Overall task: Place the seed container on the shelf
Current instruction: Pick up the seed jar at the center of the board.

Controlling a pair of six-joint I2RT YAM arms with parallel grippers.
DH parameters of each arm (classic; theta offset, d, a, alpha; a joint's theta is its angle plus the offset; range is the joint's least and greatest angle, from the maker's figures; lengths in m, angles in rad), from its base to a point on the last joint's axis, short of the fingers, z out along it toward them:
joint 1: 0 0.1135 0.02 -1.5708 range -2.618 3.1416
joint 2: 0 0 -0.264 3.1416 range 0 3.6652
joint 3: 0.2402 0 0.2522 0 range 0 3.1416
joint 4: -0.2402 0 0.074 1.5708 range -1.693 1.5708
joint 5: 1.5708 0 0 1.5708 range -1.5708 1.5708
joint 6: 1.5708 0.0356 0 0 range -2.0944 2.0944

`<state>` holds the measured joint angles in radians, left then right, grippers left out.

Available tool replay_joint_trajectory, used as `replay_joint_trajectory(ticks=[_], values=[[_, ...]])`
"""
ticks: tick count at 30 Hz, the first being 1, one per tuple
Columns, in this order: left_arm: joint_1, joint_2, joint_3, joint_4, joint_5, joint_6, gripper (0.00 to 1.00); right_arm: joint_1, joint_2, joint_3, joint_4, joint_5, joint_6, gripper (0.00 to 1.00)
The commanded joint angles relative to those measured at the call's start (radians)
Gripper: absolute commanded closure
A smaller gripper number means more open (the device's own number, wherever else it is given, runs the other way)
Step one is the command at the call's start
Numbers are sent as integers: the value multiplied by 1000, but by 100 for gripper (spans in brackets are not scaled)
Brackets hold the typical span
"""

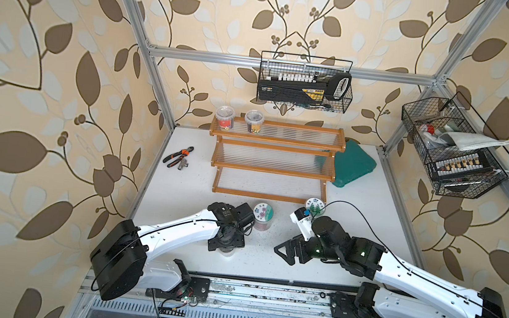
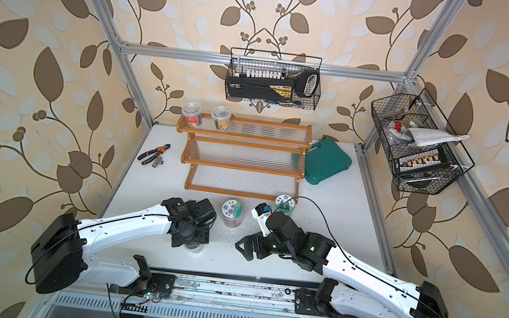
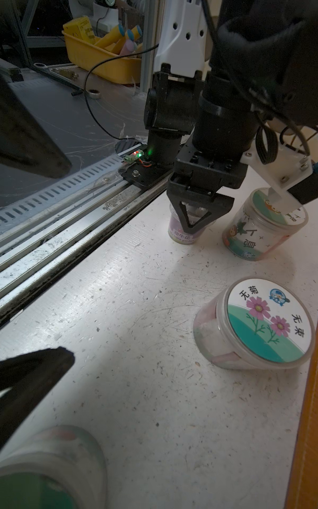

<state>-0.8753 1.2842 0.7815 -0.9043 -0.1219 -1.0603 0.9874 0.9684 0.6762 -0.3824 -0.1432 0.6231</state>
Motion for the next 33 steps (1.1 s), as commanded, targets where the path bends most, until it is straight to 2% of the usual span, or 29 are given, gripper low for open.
replay_joint_trajectory(ticks=[1,8,16,22,29,33], values=[[16,-35,6,-11,-8,9,30,4,-14,-18,34,-20,-24,1],[16,-104,133,-169,-4,35,33,9,-52,-24,128,-54,-91,1],[16,-111,442,-417,28,132,32,66,-19,-27,381,-28,-225,2],[16,-98,640,-513,28,199,32,94,21,-30,529,5,-368,2],[16,-65,729,-541,78,224,34,126,63,-78,742,37,-542,2],[16,-45,744,-532,117,230,36,150,116,-54,756,87,-619,2]])
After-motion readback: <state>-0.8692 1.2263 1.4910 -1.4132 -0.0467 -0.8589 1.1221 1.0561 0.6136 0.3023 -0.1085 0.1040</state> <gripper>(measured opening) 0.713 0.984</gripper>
